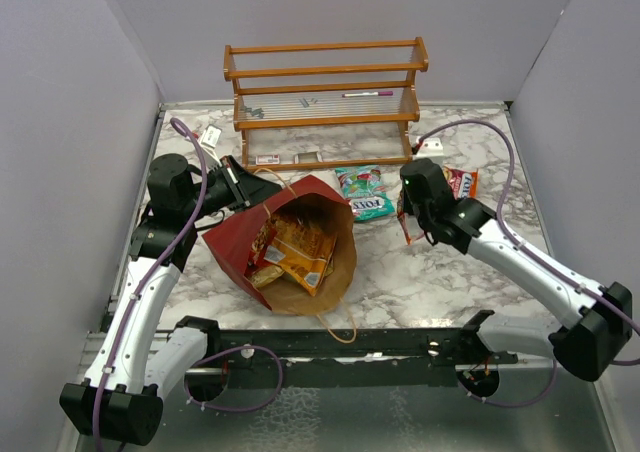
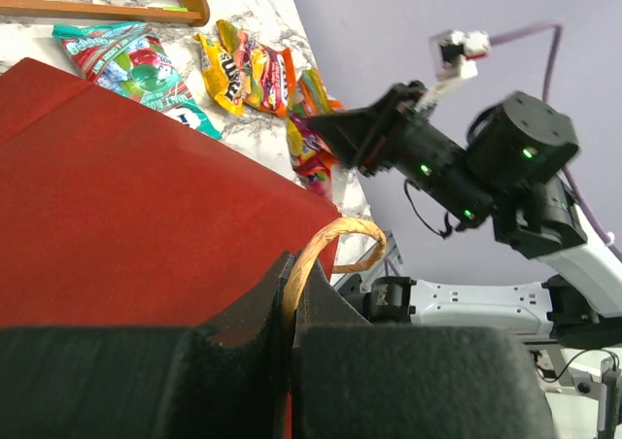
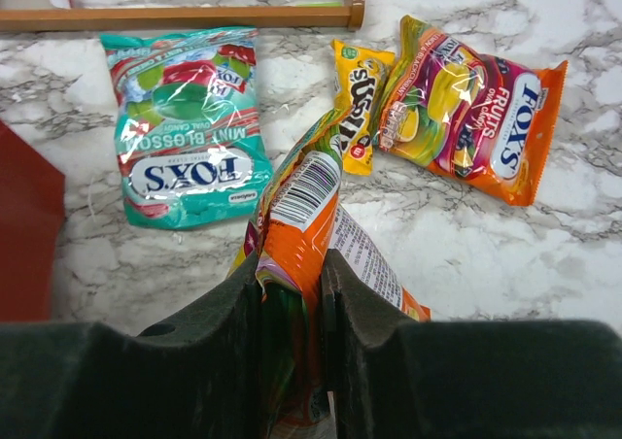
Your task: Take the snacks out of the paper bag
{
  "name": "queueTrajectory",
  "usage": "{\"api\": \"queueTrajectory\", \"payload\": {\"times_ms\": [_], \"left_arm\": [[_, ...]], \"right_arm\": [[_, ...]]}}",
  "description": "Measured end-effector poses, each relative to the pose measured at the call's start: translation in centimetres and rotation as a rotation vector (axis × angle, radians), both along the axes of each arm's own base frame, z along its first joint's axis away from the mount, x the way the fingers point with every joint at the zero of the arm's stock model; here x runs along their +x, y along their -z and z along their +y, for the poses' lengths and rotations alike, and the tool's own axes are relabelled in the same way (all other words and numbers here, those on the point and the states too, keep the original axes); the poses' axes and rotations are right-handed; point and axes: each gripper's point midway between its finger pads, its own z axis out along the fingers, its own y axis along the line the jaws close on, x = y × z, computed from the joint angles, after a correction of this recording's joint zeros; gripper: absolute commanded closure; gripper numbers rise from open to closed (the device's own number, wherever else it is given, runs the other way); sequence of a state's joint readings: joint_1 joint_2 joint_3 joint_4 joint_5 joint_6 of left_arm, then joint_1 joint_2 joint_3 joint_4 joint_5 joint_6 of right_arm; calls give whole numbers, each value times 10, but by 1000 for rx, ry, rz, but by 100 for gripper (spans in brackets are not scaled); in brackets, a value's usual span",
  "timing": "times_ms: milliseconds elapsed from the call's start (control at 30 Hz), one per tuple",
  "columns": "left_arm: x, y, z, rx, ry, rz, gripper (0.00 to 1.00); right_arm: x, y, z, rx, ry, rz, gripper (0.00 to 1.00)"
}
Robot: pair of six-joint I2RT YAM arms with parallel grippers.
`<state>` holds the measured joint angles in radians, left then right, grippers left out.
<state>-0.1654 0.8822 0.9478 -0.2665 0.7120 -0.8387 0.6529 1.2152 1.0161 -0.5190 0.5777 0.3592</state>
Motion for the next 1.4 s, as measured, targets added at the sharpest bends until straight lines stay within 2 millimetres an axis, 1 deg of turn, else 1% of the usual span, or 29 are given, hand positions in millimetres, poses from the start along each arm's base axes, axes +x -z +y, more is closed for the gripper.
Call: {"api": "queueTrajectory", "payload": {"times_ms": [133,233,300,333,433,567,667,700,767,833,967,1033,1100,1167,1300,1333,1400], "left_arm": [[0,0,0,0,-1,0,100],[0,-2,1,3,-3,1,100],[-1,-3,1,4,-5,1,100],[-1,-3,1,5,-5,2,100],[-1,-5,2,9,-9,3,100],[-1,-5,3,16,-19,8,100],[0,-3,3,18,-23,16,100],[0,-3,4,20,-25,19,100],[0,-3,4,24,-29,23,100],[2,-5,5,28,-38,22,100],[3,-4,6,32,-48,27,100],[4,-1,7,35,-52,37,100],[5,1,7,39,-59,48,100],[5,2,8,42,-67,52,100],[7,3,10,46,-78,54,100],[7,3,10,47,-82,54,100],[8,4,11,50,-89,54,100]], "right_arm": [[28,29,-9,8,18,74,78],[49,43,-13,23,29,112,80],[66,49,-11,25,30,130,80],[76,51,-5,32,18,139,80],[97,47,15,64,-33,131,80],[117,39,34,89,-89,106,80],[137,43,45,72,-113,98,77],[144,46,48,64,-119,98,75],[155,61,54,37,-131,117,69],[163,79,57,9,-143,145,59],[165,111,63,-12,-176,210,35],[164,115,67,-1,-194,225,25],[162,111,72,20,-218,224,18],[157,100,76,44,-243,211,13],[134,52,77,103,-304,146,11],[125,33,76,124,-321,111,11],[106,5,74,161,-354,64,11]]}}
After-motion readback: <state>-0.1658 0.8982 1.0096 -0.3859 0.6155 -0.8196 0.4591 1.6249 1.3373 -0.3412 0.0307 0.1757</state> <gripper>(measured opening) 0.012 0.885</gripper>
